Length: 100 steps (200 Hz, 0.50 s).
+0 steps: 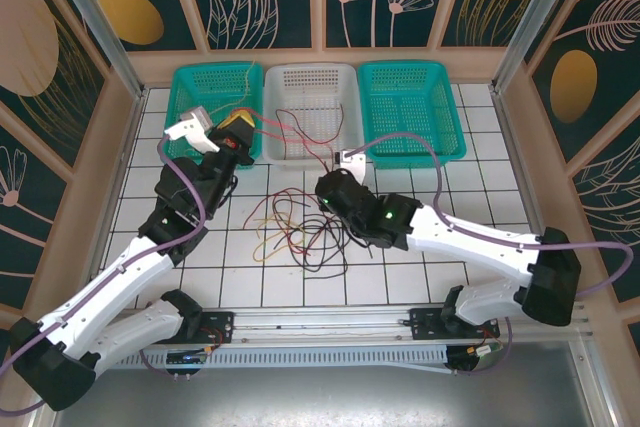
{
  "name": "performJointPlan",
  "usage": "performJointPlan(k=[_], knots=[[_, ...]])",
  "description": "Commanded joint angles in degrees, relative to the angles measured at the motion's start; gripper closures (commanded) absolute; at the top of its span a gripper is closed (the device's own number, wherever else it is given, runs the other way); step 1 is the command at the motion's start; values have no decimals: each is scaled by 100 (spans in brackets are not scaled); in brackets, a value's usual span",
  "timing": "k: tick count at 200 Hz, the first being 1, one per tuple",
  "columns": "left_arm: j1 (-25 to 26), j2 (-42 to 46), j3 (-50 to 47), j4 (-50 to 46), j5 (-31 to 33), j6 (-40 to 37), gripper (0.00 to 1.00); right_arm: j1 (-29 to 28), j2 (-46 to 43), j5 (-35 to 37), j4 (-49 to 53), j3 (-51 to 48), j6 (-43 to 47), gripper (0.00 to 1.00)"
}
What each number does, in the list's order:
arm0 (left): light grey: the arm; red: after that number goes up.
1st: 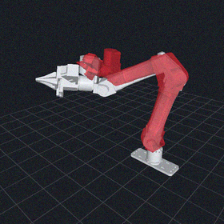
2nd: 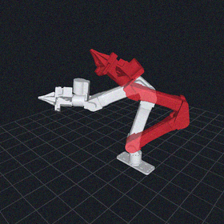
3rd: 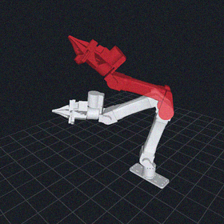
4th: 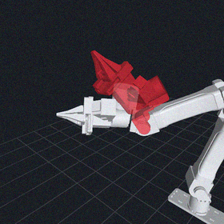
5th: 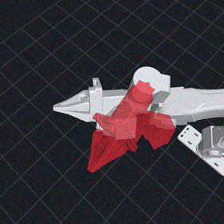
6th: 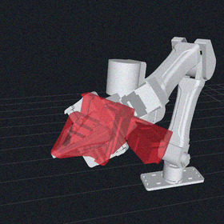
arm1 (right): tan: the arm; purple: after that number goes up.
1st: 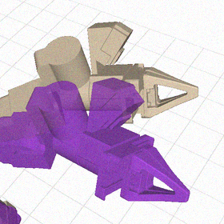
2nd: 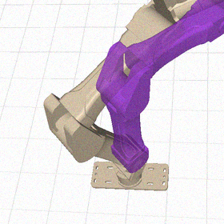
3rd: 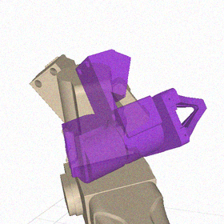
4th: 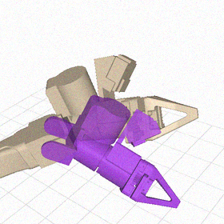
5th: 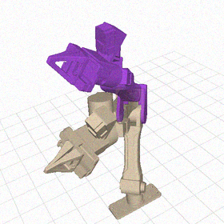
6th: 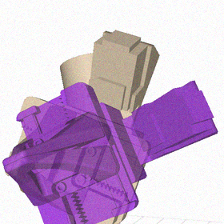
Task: Untangle the cables
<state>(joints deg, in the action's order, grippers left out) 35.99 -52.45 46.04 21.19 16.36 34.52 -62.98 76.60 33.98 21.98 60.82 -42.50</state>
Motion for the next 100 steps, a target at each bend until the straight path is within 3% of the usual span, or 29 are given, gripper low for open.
performJointPlan(k=[1,40,54,76,100], knots=[[-23,16,382,124,407,-437,100,152,24,656,888,109,85,80],[-27,-223,875,-543,797,-930,100,240,-295,565,419,-250,983,94],[-27,-333,933,-751,880,-965,100,501,-422,194,409,-330,1055,94],[-23,-530,1325,-1197,1191,-966,100,788,-703,-682,-57,-660,1454,79],[-30,-811,1768,-1744,1289,-909,100,1092,-751,-1309,63,-708,1469,46]])
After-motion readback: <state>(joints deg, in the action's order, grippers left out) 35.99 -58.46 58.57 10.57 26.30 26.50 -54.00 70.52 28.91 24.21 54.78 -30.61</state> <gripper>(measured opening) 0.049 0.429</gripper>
